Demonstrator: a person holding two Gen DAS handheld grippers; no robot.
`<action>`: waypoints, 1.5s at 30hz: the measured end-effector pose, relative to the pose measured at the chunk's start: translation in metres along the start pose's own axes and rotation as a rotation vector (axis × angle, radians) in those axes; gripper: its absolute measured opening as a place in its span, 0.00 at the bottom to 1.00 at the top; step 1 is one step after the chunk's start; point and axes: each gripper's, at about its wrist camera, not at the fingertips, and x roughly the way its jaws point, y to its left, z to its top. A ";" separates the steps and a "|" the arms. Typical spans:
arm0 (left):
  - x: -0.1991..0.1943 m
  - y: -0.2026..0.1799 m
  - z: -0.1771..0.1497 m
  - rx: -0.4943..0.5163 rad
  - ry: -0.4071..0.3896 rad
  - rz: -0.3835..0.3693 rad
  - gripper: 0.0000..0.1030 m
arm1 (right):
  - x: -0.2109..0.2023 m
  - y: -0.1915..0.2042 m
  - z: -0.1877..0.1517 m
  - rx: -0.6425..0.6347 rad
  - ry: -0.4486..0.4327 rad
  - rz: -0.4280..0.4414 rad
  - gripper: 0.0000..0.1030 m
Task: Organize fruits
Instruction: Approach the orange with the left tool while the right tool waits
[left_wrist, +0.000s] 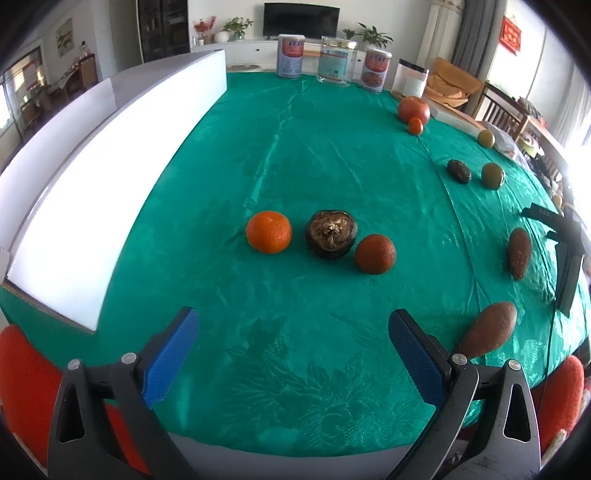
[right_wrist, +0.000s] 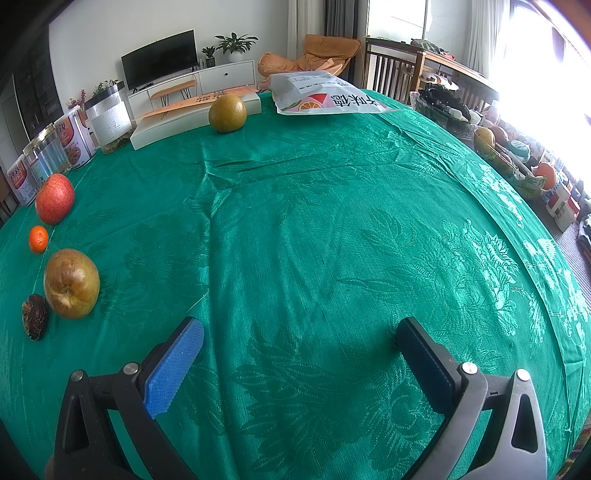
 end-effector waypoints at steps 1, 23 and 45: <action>-0.001 0.001 0.000 -0.001 -0.002 0.001 0.99 | 0.000 0.000 0.000 0.000 0.000 0.000 1.00; -0.005 0.014 0.001 -0.034 -0.014 0.027 0.99 | 0.000 0.000 0.000 0.000 0.000 0.000 1.00; 0.042 0.039 0.004 0.011 0.070 0.022 0.99 | 0.000 0.002 0.000 0.027 0.001 -0.022 1.00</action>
